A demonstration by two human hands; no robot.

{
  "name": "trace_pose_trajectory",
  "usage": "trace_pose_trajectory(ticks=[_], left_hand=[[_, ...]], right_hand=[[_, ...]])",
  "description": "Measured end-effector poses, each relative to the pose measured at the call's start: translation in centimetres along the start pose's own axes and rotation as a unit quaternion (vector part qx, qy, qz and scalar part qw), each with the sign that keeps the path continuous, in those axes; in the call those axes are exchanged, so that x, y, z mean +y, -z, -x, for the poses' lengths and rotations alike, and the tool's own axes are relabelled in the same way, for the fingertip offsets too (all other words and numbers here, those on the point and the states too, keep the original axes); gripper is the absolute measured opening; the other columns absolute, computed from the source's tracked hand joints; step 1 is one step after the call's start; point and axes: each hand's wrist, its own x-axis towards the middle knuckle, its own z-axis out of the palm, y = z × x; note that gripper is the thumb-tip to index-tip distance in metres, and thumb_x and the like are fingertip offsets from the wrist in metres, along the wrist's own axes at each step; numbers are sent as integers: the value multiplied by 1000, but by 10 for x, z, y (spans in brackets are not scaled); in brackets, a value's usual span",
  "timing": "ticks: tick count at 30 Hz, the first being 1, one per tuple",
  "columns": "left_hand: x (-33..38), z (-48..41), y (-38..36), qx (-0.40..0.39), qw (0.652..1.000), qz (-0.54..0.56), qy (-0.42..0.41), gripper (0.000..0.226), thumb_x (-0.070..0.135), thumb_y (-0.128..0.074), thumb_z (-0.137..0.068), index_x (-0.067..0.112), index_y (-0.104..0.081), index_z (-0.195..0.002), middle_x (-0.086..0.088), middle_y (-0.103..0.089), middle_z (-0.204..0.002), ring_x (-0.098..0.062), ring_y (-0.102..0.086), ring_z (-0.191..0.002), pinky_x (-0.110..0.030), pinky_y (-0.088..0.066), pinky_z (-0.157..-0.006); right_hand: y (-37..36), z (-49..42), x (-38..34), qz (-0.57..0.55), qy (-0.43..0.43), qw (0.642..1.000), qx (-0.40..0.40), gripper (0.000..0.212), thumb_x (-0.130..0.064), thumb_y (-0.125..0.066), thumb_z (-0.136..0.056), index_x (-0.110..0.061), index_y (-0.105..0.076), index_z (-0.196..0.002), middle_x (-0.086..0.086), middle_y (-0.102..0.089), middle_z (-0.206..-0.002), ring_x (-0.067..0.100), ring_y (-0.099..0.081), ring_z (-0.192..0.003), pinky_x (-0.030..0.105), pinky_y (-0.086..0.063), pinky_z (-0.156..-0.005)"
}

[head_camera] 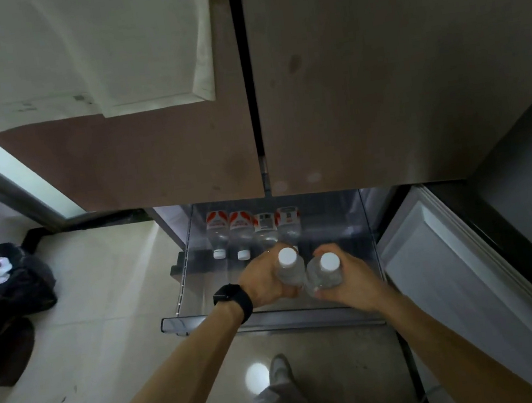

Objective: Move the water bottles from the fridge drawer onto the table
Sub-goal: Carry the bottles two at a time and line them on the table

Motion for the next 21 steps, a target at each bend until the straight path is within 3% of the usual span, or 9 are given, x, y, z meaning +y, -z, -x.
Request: trace_pose_trajectory(ticks=[2,8,12,16,21], left_hand=[[-1,-5,-2,-3,1000,-14,-8,55,35,-86,-73,31,-49,-114,12,-58,-104,-11,-59,-92,-36,-54,-86],[-10,-11,1,-16,1000,-15,-21,51,39,-83,-74,27,-49,-110,7,-64,-102,-17,-63,-90,-43,-56,-82],[-8,-12,3,-25,999,-10,-34,50,41,-81,-74,26,-48,-110,6,-65,-100,-18,-64,-88,-44,-57,-79],[-4,-8,12,-13,999,2,-45,56,46,-81,-77,27,-48,-119,5,-66,-107,-20,-65,-95,-44,-56,-84],[-4,20,44,39,998,13,-50,63,43,-84,-76,29,-47,-125,6,-66,-114,-18,-65,-102,-41,-55,-89]], right_hand=[[-4,-1,1,-8,-6,1000,22,70,-47,-88,-60,-54,-44,-114,-28,-64,-105,-10,-61,-95,20,-49,-73],[-20,-4,-3,-33,-35,996,81,69,-43,-91,-59,-53,-48,-113,-37,-61,-106,-16,-59,-97,7,-45,-71],[-25,-4,-1,-24,-58,993,100,60,-42,-92,-60,-43,-56,-108,-26,-68,-98,-9,-64,-91,20,-56,-74],[-25,-8,-15,5,-85,989,123,50,-44,-89,-58,-38,-57,-96,-22,-64,-86,-3,-64,-80,8,-44,-59],[-11,10,-33,-12,-59,988,143,59,-46,-91,-57,-40,-57,-105,-22,-69,-92,-6,-66,-84,8,-46,-63]])
